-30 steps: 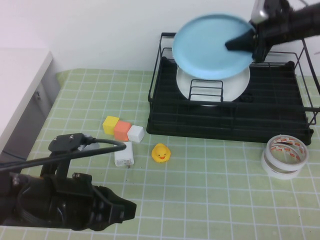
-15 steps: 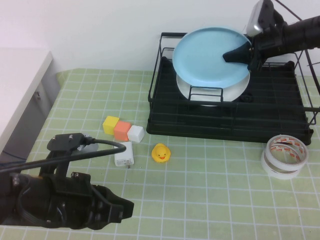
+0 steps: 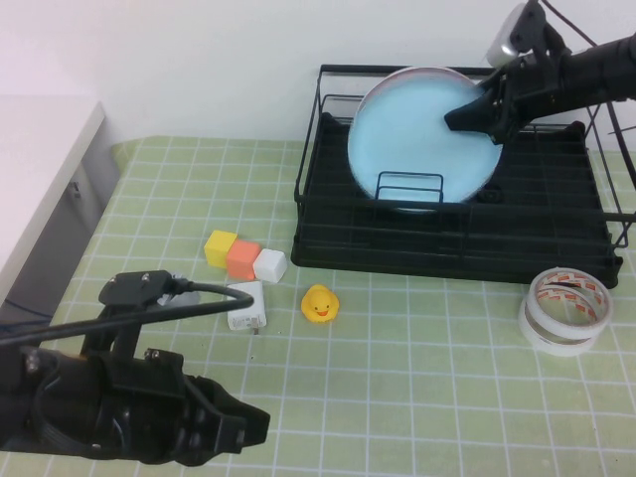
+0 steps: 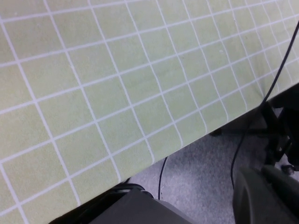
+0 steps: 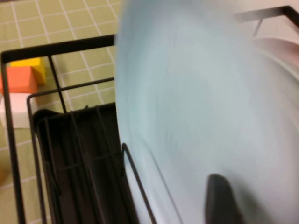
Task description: Place plate on rack
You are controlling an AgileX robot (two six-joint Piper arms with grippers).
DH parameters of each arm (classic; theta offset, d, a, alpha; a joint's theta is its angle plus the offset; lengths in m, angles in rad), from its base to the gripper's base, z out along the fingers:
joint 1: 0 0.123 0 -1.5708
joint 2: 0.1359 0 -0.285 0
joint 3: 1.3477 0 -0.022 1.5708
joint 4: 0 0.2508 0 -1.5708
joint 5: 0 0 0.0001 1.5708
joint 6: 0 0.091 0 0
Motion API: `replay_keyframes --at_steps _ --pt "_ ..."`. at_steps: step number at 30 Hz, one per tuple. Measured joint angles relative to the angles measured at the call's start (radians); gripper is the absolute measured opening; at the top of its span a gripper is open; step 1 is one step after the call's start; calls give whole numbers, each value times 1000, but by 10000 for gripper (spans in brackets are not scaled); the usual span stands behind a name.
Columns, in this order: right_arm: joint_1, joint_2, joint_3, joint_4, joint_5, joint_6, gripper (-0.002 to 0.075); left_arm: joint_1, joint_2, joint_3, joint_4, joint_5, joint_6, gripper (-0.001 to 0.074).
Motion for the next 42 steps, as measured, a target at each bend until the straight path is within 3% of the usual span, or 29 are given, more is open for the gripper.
replay_keyframes --at_steps 3,11,14,19,22,31,37,42 --pt "4 0 0 0 7 8 379 0 0 0 2 2 0 0" --pt "7 -8 -7 -9 46 108 408 0 -11 0 98 2 -50 0" --pt "5 -35 -40 -42 91 175 360 0 -63 6 205 0 -131 0" --pt "-3 -138 -95 -117 144 317 105 0 -286 61 348 -19 -271 0" --pt "-12 -212 -122 -121 169 441 32 0 -447 116 425 -50 -382 0" --pt "4 -422 -135 8 202 533 9 0 -850 248 771 -93 -824 0" --pt "123 -498 -138 -20 202 546 9 0 -937 278 1010 -100 -972 0" --pt "236 -532 -138 -92 202 560 9 0 -940 280 1051 -63 -989 0"
